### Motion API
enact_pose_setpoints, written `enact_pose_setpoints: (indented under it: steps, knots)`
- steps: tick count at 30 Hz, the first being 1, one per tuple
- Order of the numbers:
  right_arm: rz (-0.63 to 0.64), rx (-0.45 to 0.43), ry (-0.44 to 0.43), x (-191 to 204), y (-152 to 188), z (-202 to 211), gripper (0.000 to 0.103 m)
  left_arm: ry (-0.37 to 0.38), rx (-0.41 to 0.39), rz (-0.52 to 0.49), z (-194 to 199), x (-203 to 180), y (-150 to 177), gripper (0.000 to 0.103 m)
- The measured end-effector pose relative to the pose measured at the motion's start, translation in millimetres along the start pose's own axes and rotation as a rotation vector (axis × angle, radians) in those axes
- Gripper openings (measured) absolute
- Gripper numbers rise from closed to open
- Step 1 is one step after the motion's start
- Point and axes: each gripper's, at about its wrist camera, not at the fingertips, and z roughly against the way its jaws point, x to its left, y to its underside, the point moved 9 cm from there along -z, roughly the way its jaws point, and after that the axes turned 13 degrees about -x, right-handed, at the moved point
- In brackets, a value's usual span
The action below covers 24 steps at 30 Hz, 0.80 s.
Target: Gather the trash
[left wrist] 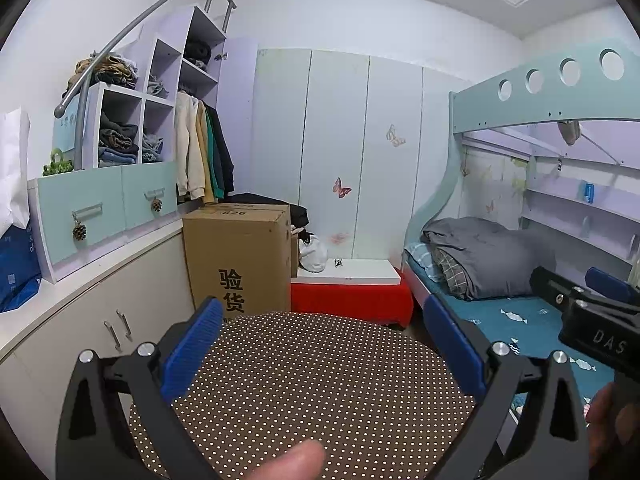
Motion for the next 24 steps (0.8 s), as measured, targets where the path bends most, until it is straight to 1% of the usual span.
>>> enact_pose_setpoints:
  steps: [16, 24]
  knots:
    - [-0.006, -0.005, -0.001, -4, -4, -6, 0.097, 0.004, -0.005, 0.011, -2, -5, -1, 0.098]
    - [-0.006, -0.006, -0.002, -5, -4, -6, 0.097, 0.004, 0.007, 0.005, -4, -10, 2, 0.098]
